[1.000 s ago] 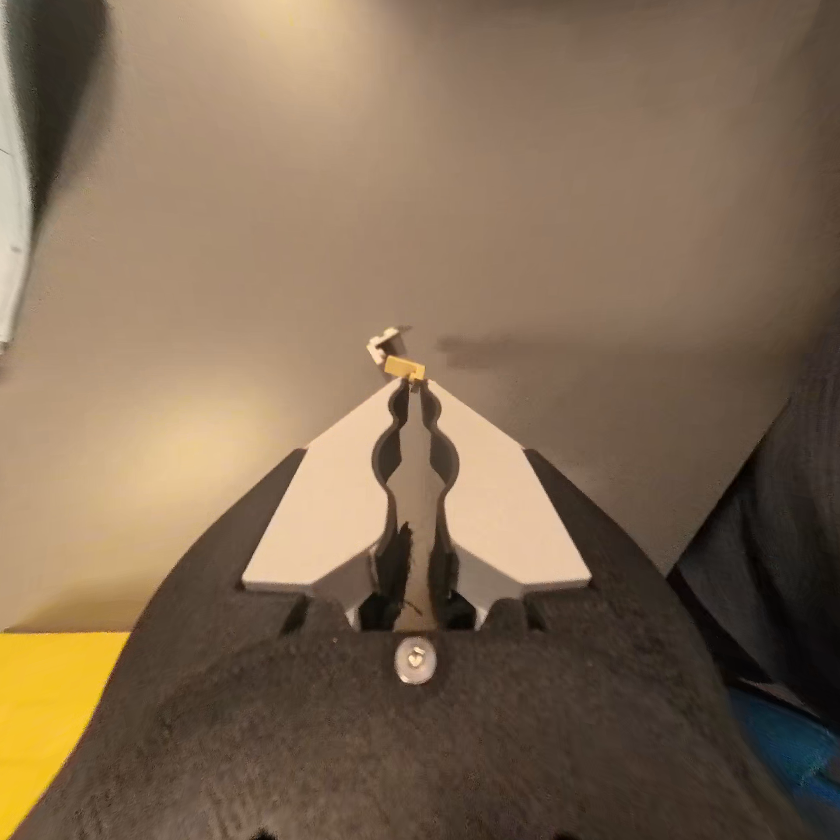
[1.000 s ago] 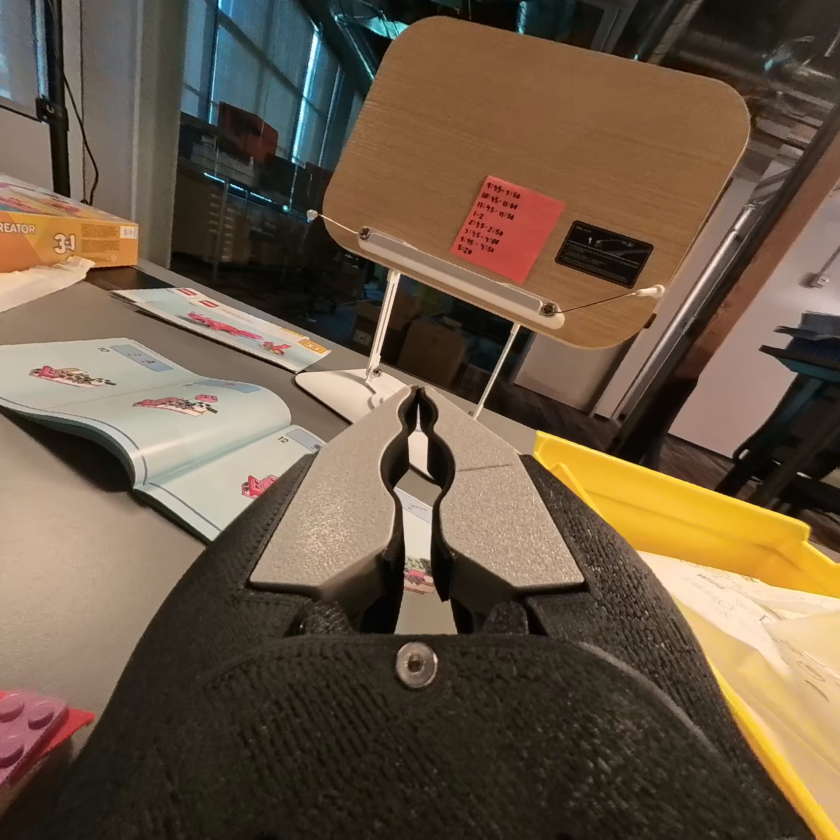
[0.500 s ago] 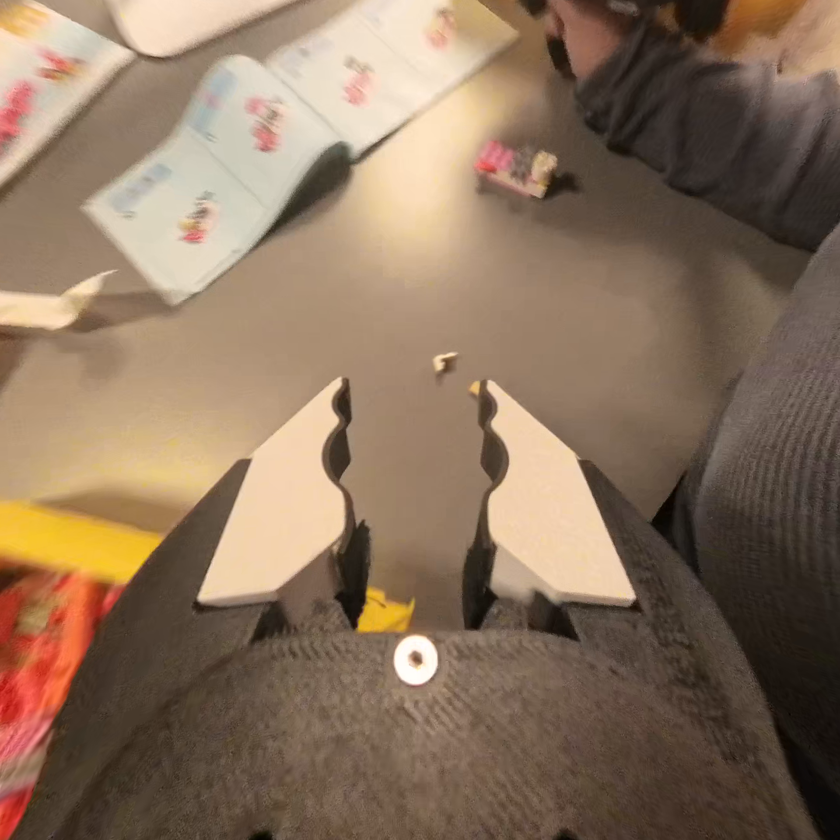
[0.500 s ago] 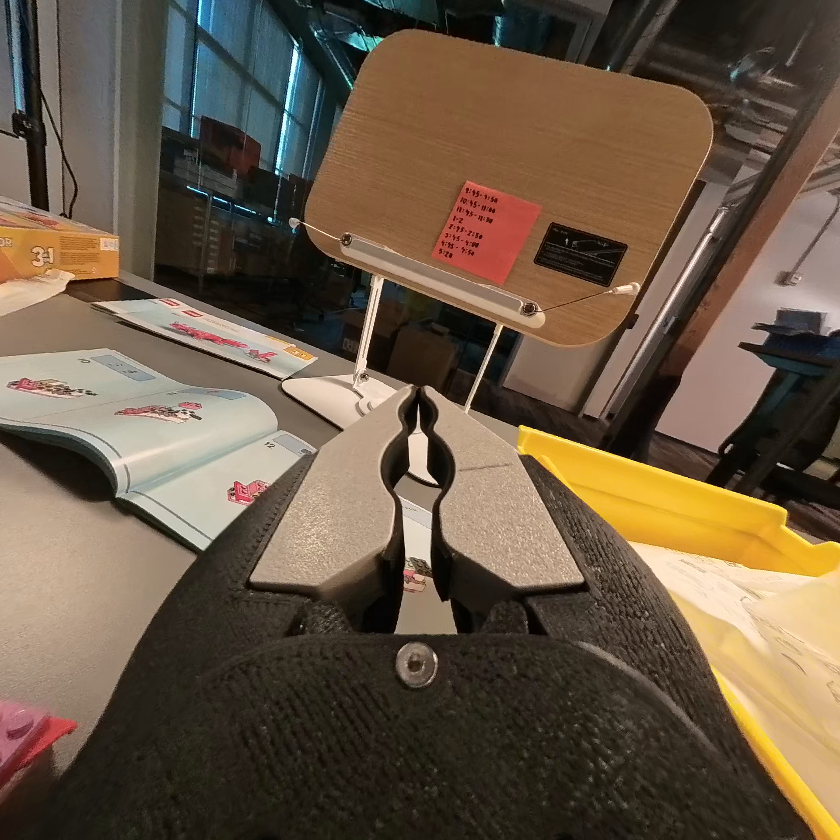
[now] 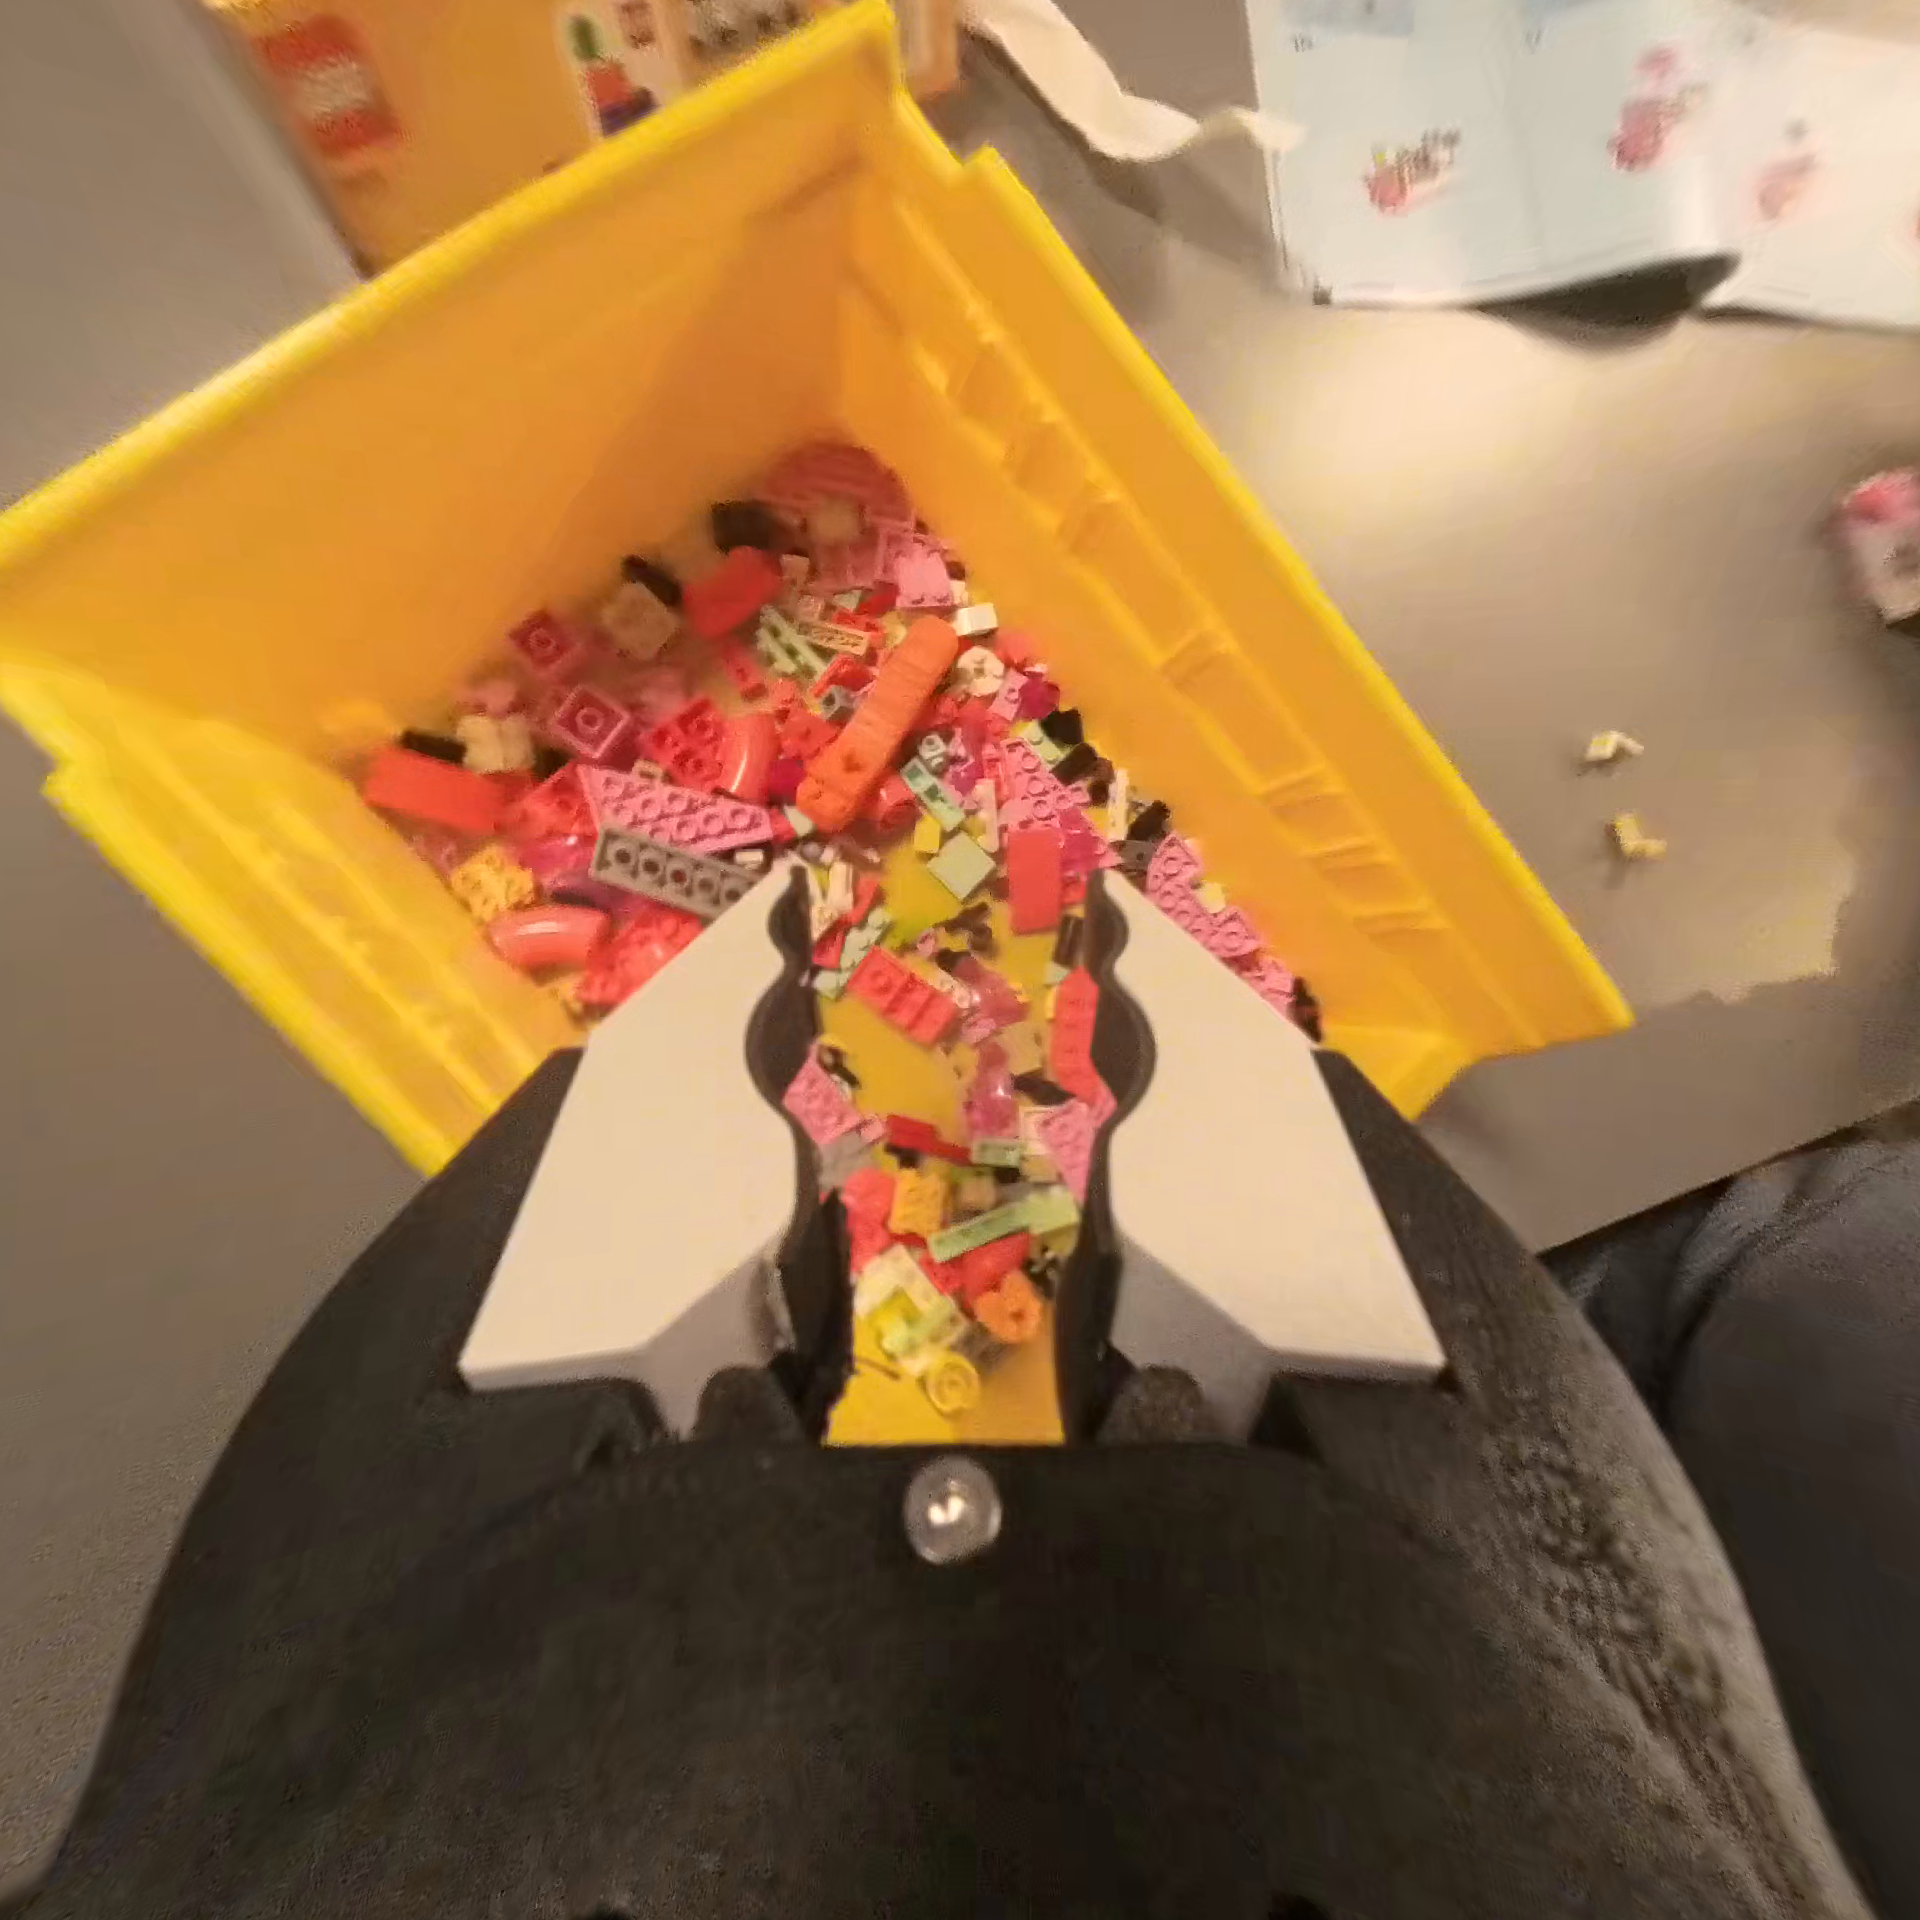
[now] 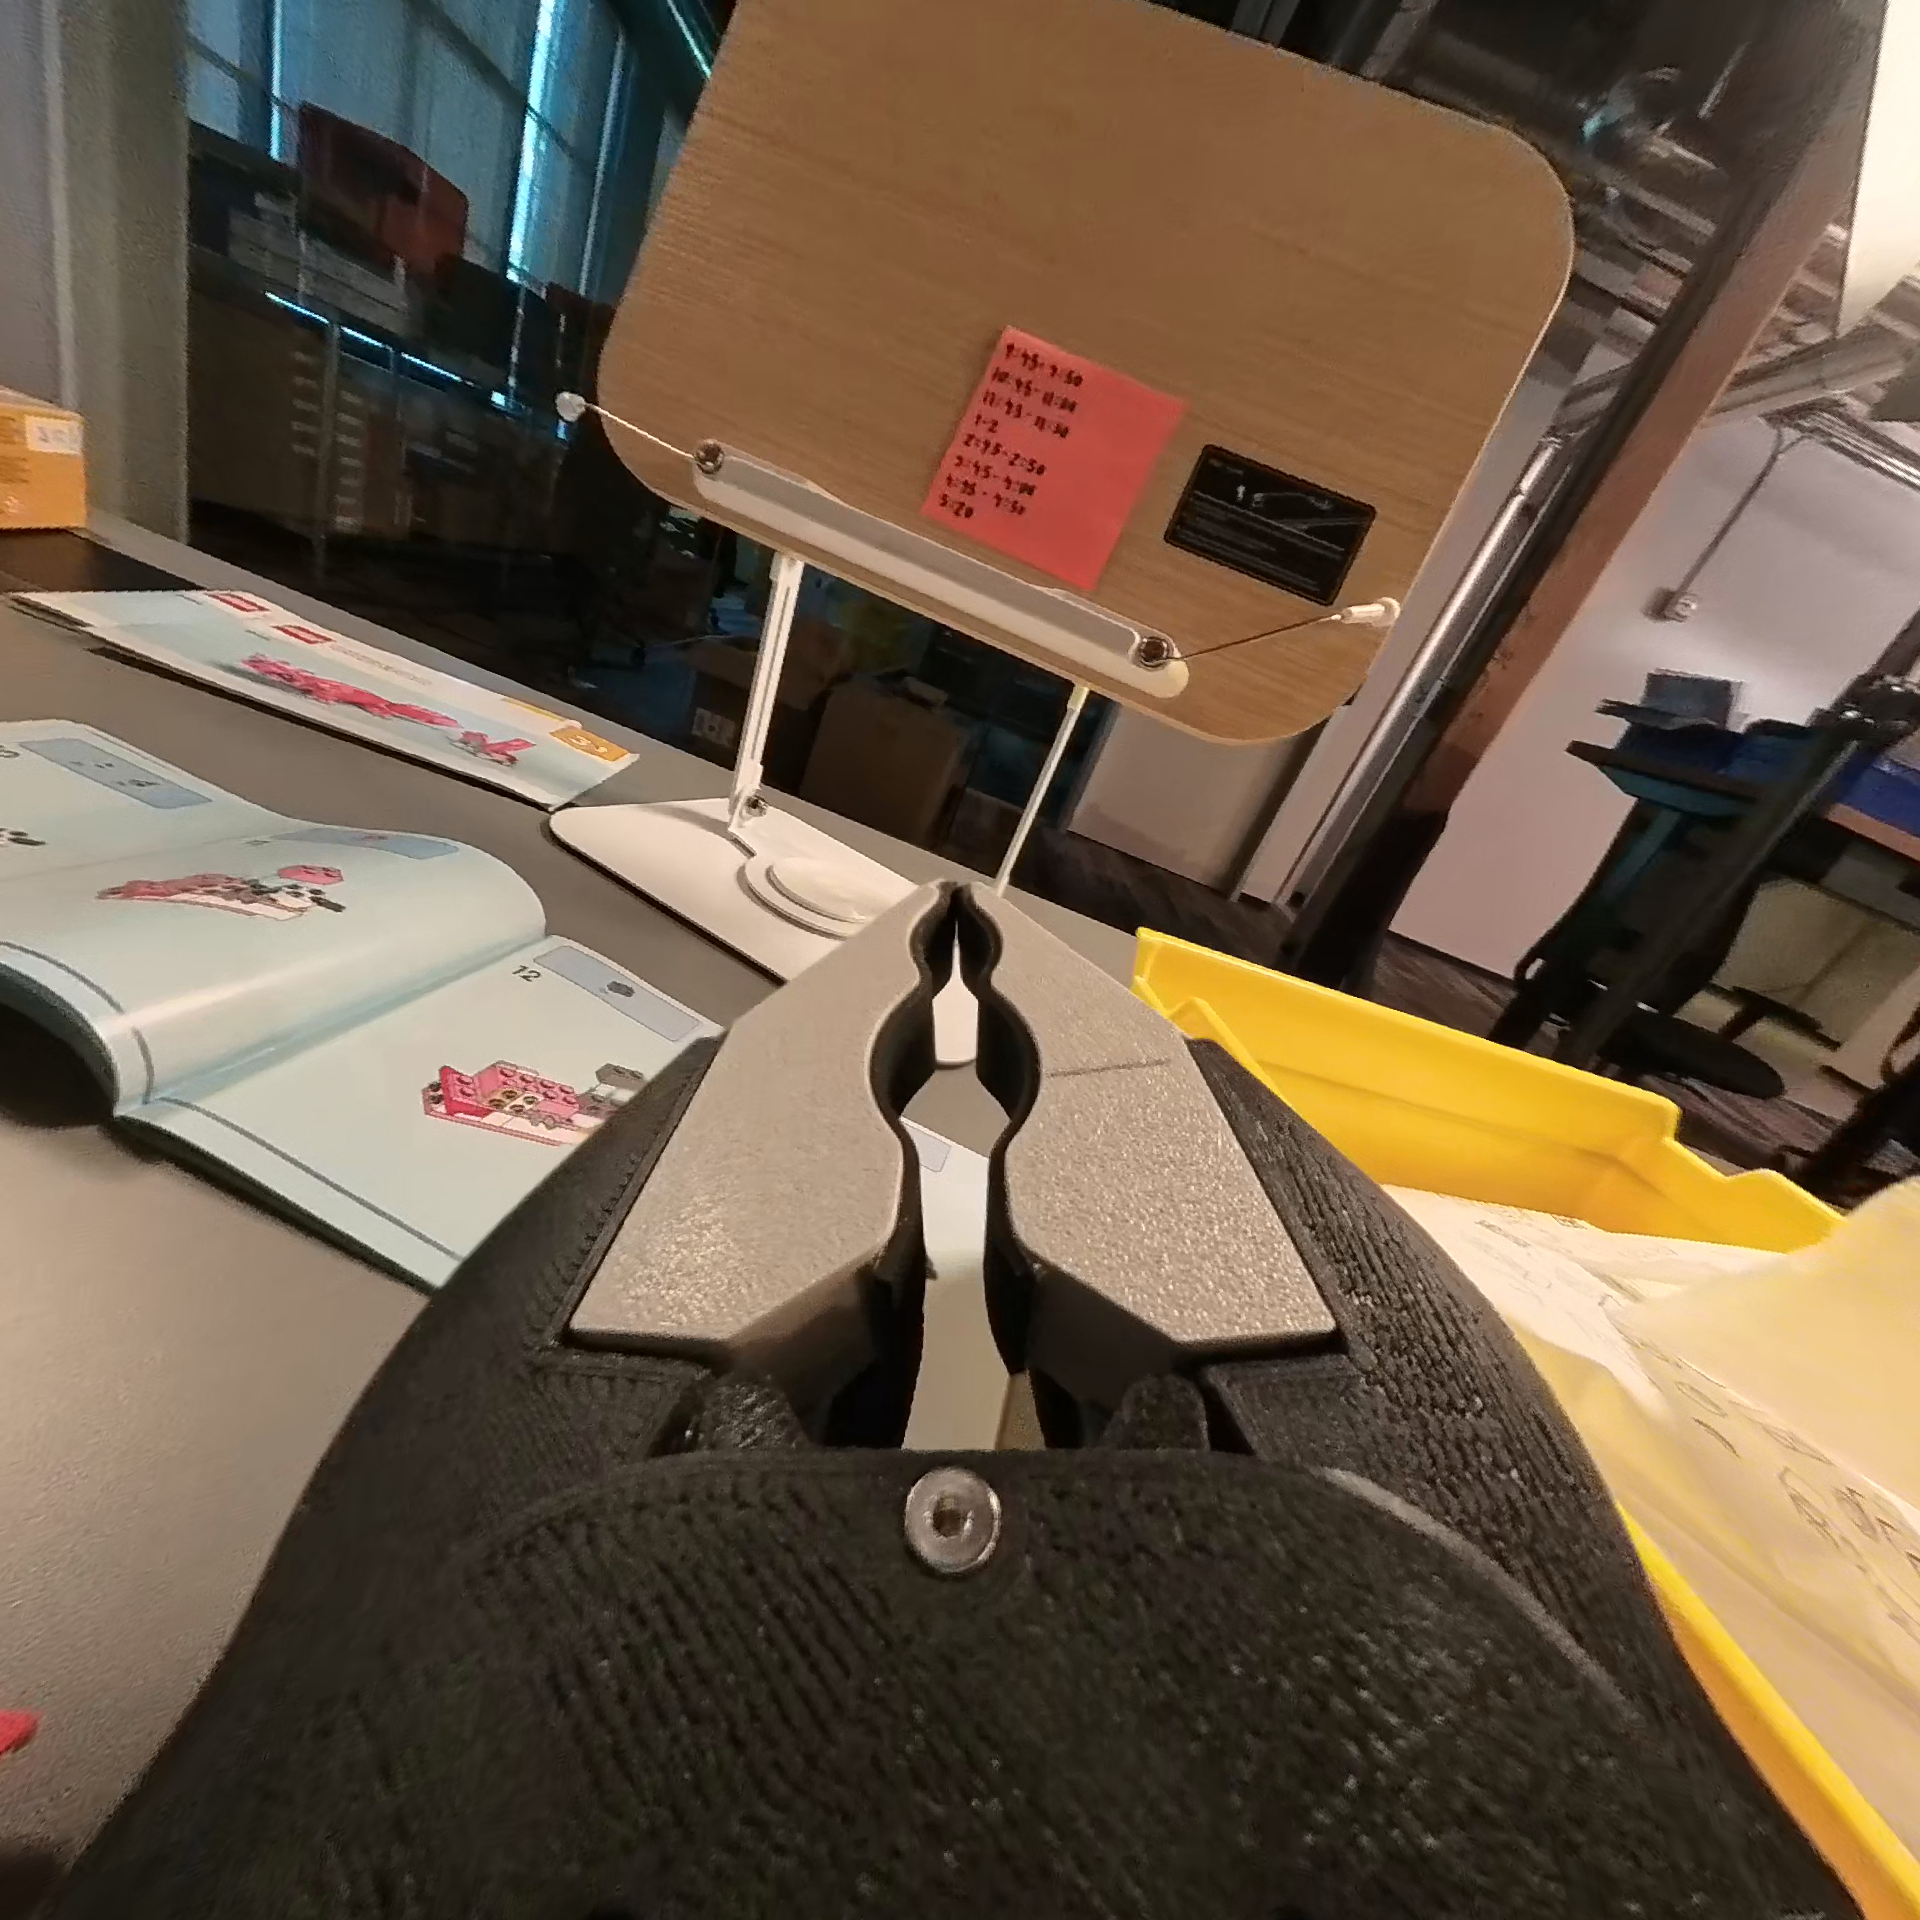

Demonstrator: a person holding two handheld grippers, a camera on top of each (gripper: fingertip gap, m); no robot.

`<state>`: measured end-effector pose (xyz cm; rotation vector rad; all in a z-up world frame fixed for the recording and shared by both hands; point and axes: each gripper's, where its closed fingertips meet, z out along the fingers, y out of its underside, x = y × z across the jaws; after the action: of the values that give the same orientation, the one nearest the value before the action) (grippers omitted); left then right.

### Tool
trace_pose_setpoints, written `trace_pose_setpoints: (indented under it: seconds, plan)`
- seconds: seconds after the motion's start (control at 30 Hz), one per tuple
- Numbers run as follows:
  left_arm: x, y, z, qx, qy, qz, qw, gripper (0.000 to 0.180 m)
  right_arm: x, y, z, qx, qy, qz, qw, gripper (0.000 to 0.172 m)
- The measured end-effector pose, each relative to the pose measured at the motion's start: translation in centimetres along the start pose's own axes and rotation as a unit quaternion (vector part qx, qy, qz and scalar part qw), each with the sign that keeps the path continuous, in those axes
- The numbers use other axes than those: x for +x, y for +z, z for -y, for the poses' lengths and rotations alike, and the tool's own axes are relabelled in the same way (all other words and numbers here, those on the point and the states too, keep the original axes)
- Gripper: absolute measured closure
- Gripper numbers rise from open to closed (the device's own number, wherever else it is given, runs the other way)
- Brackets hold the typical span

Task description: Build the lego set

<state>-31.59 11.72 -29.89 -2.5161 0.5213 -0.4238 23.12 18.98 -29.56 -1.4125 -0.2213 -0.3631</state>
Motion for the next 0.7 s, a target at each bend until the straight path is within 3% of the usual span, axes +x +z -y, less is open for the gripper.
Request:
trace_pose_setpoints:
  seconds: [0.17, 0.43, 0.6, 0.7]
  plan:
    - [-0.5, 4.9, 1.0, -0.064, 0.137, -0.014, 0.988, 0.133, -0.1, 0.1, -0.1, -0.007, -0.022, -0.006, 1.000, 0.172]
    - [-1.1, 10.5, 0.5, -0.180, 0.294, -0.023, 0.938, 0.152, -0.2, 0.2, -0.5, -0.023, -0.052, -0.017, 0.998, 0.172]
    - [-2.1, 11.2, -0.1, -0.211, 0.294, -0.005, 0.932, 0.142, -0.4, 0.3, -0.6, -0.025, -0.055, -0.015, 0.998, 0.172]
    - [-3.2, 11.0, -0.3, -0.216, 0.286, 0.017, 0.934, 0.159, -0.6, 0.3, -0.5, -0.024, -0.064, -0.011, 0.998, 0.172]
